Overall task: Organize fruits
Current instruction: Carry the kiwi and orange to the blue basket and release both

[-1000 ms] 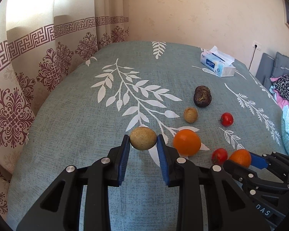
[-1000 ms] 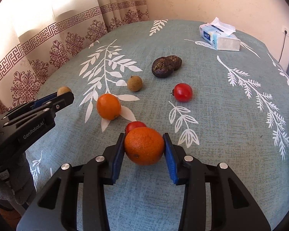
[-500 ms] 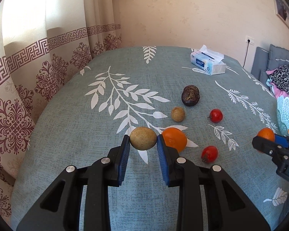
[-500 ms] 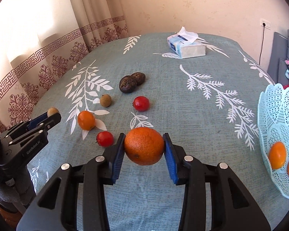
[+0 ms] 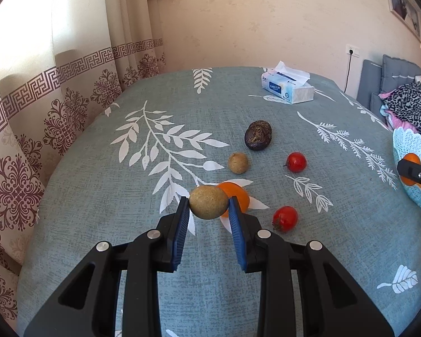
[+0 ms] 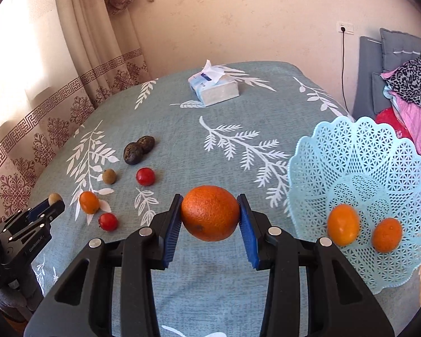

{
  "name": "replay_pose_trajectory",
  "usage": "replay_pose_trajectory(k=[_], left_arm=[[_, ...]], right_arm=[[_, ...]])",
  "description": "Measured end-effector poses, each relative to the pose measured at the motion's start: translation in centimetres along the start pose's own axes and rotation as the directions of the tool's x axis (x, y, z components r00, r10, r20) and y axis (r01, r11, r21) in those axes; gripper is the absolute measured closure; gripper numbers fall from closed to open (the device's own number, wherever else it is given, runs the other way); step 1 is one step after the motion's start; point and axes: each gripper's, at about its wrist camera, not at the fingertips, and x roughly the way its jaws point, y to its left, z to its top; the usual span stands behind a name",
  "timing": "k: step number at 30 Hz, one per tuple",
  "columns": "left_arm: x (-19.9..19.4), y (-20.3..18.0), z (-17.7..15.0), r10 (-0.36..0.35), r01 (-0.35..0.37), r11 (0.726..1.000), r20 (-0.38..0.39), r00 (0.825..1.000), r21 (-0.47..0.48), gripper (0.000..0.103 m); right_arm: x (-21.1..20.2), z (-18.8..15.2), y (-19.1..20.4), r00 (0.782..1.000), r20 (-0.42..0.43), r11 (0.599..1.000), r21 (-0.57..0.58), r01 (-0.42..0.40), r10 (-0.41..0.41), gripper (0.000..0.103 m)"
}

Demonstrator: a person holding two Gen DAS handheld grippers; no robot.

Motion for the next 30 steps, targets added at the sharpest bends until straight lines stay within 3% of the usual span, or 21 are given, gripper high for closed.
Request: replay_pose_trajectory(k=[23,27,30], left_arm=[[-1.1,-4.5,0.1,-0.043,0.043,0.995,0.006,0.999,0.095,0.074],[-1.1,-5.4,0.0,-0.054,0.053,0.992,0.002,0.999,0.112,0.074],[-1.1,-6.2,0.0,-0.063,0.063,0.990,0.001,0.998,0.127,0.074]], right_arm=[[-2.1,-0.5,-11.0,0.982,0.029,0.955,0.241,0.175,-0.187,0.062],[-2.9,-0.5,-12.2,0.974,0.056,0.939,0.285,0.194,-0.218,0.049],[-3.8,-0.4,-12.5,0.965,0.084,0.933,0.288,0.214,-0.248,0.047]])
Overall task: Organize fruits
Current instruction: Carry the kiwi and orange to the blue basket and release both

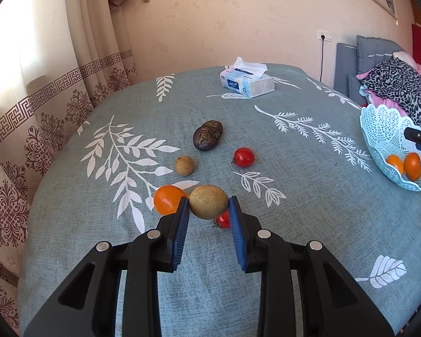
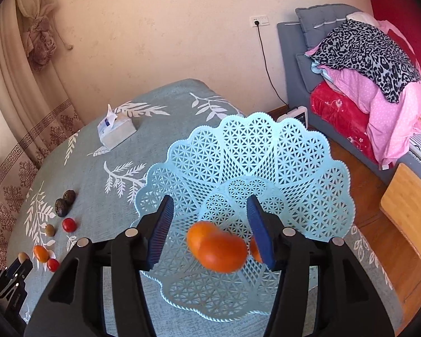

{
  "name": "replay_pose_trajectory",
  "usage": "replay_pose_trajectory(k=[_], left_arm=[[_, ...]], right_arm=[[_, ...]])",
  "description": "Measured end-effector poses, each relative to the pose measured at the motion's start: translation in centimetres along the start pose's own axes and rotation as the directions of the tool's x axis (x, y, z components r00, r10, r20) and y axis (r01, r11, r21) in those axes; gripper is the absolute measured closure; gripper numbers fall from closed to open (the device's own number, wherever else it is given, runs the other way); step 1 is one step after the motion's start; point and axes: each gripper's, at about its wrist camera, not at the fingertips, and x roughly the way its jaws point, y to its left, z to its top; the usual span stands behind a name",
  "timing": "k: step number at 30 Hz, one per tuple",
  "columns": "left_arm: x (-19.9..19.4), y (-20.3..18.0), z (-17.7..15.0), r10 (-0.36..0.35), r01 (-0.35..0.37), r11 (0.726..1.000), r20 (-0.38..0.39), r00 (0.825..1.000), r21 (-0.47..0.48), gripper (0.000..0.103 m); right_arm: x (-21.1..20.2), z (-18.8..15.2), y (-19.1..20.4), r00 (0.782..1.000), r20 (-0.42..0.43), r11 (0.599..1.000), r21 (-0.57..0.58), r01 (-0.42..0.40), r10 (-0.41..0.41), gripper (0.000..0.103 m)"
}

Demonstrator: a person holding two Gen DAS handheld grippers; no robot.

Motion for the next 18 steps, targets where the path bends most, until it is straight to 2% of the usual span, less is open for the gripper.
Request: replay_pose_trajectory(k=[18], left_arm=[[-0.3,-5.1,1.3,-0.054,0.052,0.994,0.017,0.998,0.100,0.074]], right_arm=[[-1.9,0.3,-1.6,0.991,0.111,0.998,0.000,0.069,-0.068,0.047]])
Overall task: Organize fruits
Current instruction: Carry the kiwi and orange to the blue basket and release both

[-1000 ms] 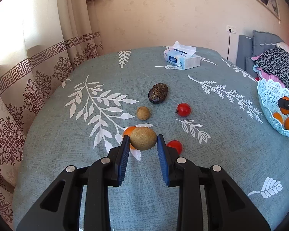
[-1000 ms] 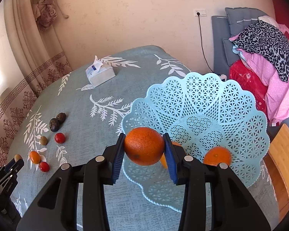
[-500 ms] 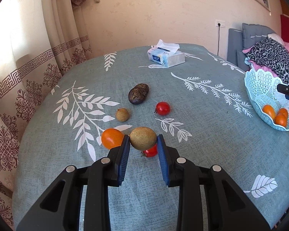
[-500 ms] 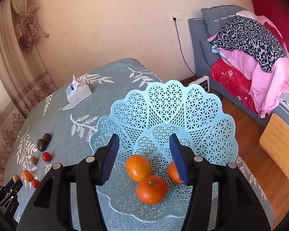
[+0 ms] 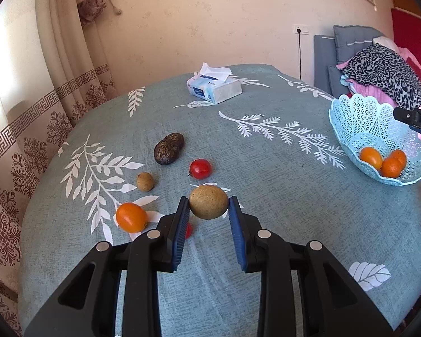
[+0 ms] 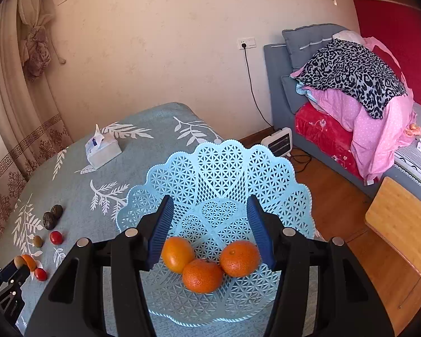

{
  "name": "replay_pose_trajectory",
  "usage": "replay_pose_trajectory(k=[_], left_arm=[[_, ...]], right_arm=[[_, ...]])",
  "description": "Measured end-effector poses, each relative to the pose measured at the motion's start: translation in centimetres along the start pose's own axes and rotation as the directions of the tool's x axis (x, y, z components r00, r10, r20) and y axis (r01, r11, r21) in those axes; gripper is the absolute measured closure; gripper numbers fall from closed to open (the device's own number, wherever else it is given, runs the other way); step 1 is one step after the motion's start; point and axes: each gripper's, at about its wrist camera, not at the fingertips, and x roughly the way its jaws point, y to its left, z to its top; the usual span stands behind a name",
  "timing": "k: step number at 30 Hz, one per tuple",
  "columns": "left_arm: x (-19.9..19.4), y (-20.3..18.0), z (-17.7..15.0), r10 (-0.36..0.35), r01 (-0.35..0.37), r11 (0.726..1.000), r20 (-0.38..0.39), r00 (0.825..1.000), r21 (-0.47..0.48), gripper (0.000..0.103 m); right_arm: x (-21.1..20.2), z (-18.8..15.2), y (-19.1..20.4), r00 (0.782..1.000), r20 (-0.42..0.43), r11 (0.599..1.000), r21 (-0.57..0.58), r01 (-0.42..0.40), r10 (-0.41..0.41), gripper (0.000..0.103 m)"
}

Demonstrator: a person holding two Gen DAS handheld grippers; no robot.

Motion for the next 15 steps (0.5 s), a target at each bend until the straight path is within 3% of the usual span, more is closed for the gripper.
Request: replay_pose_trajectory(k=[8,15], left_arm=[[0.7,-3.8,1.8,-0.067,0.066,0.996,0.015,0.998,0.063,0.074],[1.4,-8.0,4.3,-0.232,0.230,0.968,0.015,0.973,0.101,0.074]], right_arm=[[0.2,0.1,-1.6,1.000,0.010,0.999,0.038,0.017,-0.017,0.047],[0.3,0.1,-2.3,1.000,0.011,0.998,0.050,0.028,-0.029,0.047]])
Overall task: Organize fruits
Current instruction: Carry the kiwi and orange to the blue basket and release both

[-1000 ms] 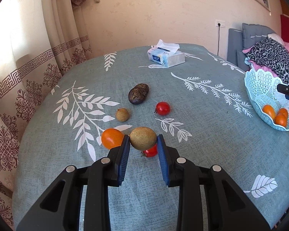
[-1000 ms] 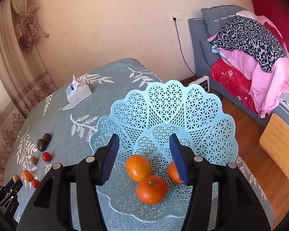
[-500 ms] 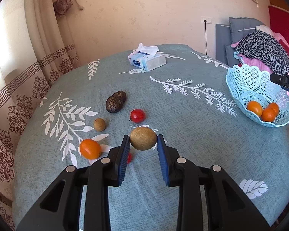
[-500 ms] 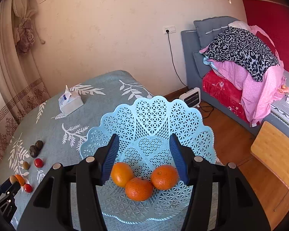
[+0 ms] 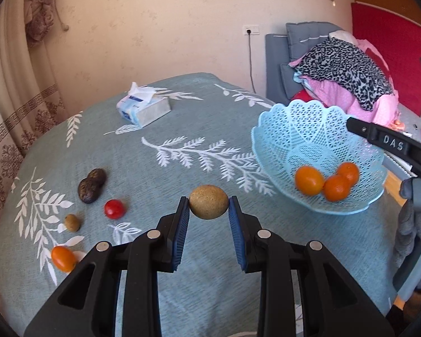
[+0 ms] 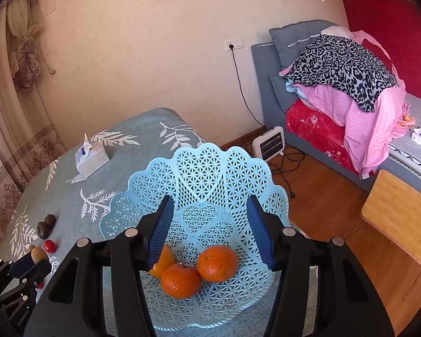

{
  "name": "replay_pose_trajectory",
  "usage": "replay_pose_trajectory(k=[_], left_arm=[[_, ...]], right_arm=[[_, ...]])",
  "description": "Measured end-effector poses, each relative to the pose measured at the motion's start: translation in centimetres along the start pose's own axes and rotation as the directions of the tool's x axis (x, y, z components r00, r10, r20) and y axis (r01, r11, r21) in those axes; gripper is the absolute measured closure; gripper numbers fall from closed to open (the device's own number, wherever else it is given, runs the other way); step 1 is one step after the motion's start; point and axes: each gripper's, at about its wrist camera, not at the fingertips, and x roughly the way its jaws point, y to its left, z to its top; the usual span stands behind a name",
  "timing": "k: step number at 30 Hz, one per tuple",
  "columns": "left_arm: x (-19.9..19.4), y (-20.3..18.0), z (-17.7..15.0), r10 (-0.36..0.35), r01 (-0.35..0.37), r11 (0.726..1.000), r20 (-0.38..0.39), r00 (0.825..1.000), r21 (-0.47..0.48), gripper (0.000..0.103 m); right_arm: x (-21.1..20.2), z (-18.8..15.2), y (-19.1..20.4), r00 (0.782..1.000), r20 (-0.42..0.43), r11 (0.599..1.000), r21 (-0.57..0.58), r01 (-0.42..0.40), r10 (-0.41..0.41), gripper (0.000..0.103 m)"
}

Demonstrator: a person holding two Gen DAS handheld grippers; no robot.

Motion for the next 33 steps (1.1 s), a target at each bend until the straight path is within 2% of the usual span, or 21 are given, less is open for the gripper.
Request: replay_pose_trajectory(k=[7,17,20,22,23,25,27,28,33], left_arm=[[1.8,-2.7,2.6,-0.120,0.120,0.993,0.013,0.993,0.002,0.074],[3.7,-5.2,4.2,-0.174,0.173,0.984,0.036,0.984,0.036,0.071],[3.8,-5.3,4.3,-0.173,0.171,0.984,0.037,0.984,0.038,0.054],[3.6,-5.4,4.2,-0.173,0.171,0.984,0.038,0.984,0.044,0.049],[3.6,-5.4,4.2,-0.173,0.171,0.984,0.037,0.984,0.045,0.041],[3.4,-5.3,4.1,-0.167,0.166,0.985,0.044,0.985,0.042,0.031],[3.1,-5.2,4.0,-0.155,0.153,0.987,0.049,0.987,0.042,0.018],[3.1,-5.0,4.0,-0.149,0.147,0.988,0.051,0.988,0.040,0.014],[2.5,-4.5,3.8,-0.098,0.096,0.995,0.063,0.993,0.042,0.012]], right_arm=[[0.4,-0.2,0.2,1.000,-0.012,1.000,-0.015,0.005,-0.005,0.047],[0.6,-0.3,-0.1,1.000,-0.010,1.000,-0.017,0.014,-0.014,0.047],[0.6,-0.2,-0.2,1.000,-0.010,1.000,-0.013,0.015,-0.015,0.047],[0.5,-0.2,-0.2,1.000,-0.008,1.000,-0.011,0.016,-0.016,0.047],[0.5,-0.2,-0.3,1.000,-0.007,1.000,-0.011,0.016,-0.016,0.047],[0.4,-0.2,-0.3,1.000,-0.004,1.000,-0.009,0.016,-0.016,0.039],[0.2,-0.2,-0.2,1.000,0.002,1.000,-0.013,0.017,-0.017,0.038],[0.1,-0.1,-0.1,1.000,0.004,1.000,-0.015,0.017,-0.017,0.037],[-0.3,-0.1,0.3,1.000,0.015,1.000,-0.026,0.016,-0.016,0.033]])
